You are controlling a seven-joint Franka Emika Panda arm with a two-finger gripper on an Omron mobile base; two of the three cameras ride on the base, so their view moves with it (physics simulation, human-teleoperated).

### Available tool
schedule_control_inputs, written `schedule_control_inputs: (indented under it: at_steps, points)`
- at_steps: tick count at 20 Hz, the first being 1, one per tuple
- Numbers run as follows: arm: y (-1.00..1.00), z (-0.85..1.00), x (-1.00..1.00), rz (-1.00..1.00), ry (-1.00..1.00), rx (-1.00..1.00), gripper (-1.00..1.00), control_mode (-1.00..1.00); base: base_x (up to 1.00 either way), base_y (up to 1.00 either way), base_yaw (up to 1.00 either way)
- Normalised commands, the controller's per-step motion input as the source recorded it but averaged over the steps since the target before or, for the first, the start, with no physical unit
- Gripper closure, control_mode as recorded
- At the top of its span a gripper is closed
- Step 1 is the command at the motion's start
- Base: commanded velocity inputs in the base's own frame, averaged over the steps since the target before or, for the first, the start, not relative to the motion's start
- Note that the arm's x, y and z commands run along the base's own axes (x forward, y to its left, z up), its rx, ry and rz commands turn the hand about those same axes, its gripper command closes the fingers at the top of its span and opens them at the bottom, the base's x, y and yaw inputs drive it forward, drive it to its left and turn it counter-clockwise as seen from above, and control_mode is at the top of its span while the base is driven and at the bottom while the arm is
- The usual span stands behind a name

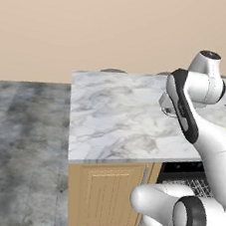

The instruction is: Pick up the cup and bowl from the counter, place them in the dishwasher, and close the dishwasher door.

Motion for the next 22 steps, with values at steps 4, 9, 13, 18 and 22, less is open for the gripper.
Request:
schedule_control_inputs:
  at_steps: [4, 9, 13, 18, 22]
  points:
    - [-0.35, -0.11, 0.0, 0.0, 0.0, 0.0, -1.0, -1.0, 0.0, 0.0, 0.0]
    - [-0.38, -0.07, 0.0, 0.0, 0.0, 0.0, -1.0, -1.0, 0.0, 0.0, 0.0]
    - [-0.38, -0.08, 0.0, 0.0, 0.0, 0.0, -1.0, -1.0, 0.0, 0.0, 0.0]
    - [-0.38, -0.1, 0.0, 0.0, 0.0, -0.02, -1.0, -1.0, 0.0, 0.0, 0.0]
    - [-0.33, -0.15, 0.0, 0.0, 0.0, -0.05, -1.0, -1.0, 0.0, 0.0, 0.0]
